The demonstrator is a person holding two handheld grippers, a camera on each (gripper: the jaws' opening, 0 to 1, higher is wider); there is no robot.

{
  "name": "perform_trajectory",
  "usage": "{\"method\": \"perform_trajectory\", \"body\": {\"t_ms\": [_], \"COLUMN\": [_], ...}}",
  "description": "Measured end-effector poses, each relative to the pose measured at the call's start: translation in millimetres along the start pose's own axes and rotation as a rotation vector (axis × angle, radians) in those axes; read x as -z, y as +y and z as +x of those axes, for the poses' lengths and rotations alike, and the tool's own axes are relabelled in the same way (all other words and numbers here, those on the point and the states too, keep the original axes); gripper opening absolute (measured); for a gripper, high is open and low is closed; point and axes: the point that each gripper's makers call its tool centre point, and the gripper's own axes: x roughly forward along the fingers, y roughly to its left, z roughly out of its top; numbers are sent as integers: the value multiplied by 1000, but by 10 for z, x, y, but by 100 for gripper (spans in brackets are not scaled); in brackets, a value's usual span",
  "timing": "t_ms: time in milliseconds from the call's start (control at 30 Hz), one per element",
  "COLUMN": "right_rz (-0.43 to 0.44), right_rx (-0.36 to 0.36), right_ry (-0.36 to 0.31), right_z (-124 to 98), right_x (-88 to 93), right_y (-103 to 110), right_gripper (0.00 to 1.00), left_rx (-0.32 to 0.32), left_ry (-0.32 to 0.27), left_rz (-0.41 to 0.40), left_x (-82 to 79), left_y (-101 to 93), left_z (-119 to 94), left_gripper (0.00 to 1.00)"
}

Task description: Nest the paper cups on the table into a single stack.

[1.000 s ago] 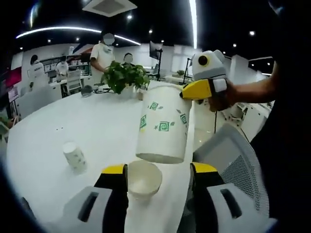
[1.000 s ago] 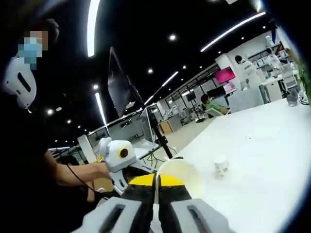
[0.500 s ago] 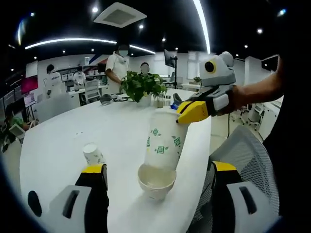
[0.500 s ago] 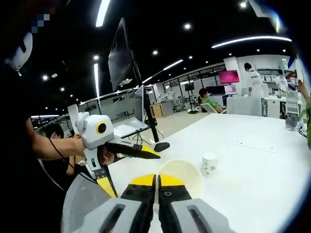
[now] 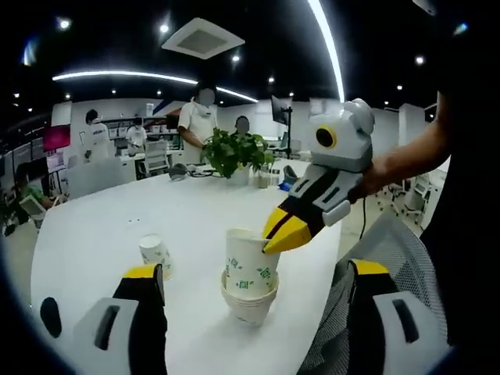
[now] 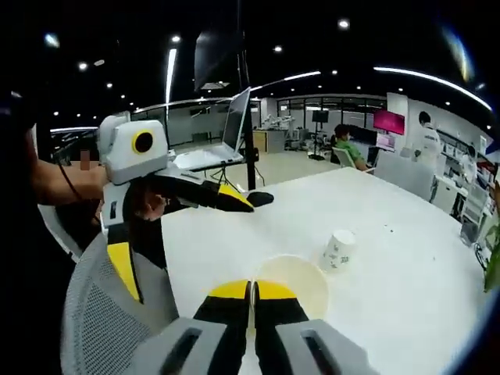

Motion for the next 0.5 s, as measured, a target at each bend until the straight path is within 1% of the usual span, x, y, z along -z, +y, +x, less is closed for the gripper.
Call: {"method": "perform_trajectory", "body": {"t_ms": [100,233,400,500], "right_rz": [-11,0,9,9], "right_rx": [-1,-17,-31,-33], "right_ry": [24,47,90,117], "right_z": [68,136,238,298], "right_x": [44,99,222,292], "right_y": [12,53,84,96], "right_gripper": [0,0,0,0], "left_rx": [-7,-7,-3,-9], "left_ry": [-4,-14,-24,-21], "left_rz": [-8,-18,-17,-15], "left_x": [7,-5,-29,-7], "left_y": [19,20,21,45], "left_z": [-19,-33,-46,-62], "left_gripper": [96,96,95,94]}}
